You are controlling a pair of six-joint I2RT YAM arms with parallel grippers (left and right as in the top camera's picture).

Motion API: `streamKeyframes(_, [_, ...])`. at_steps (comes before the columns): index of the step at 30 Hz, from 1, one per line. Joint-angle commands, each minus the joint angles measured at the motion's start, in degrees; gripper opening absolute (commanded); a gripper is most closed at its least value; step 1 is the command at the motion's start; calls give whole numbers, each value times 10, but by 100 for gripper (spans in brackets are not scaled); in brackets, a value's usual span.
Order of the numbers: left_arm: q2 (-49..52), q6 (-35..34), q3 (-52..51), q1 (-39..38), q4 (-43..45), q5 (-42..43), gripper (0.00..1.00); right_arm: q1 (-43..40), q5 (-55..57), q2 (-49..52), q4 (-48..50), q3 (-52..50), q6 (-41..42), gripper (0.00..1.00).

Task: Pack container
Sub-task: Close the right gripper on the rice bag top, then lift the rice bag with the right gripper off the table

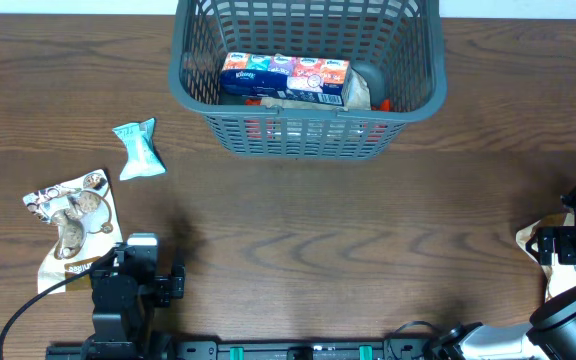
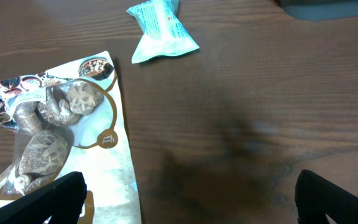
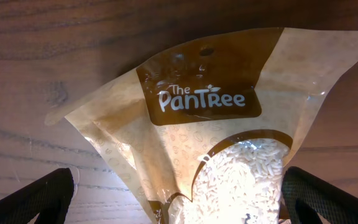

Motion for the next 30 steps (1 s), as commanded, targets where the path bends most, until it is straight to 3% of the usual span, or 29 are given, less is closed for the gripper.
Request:
streamKeyframes(1, [-3, 6, 3, -2, -1, -9, 99, 4, -2, 4, -3, 1, 8, 99])
streamKeyframes(15, [-3, 6, 3, -2, -1, -9, 99, -9, 0, 4, -8, -4, -18, 99])
streamKeyframes(30, [-3, 23, 3, -2, -1, -9, 99, -35, -22, 4, 105, -102, -9, 99])
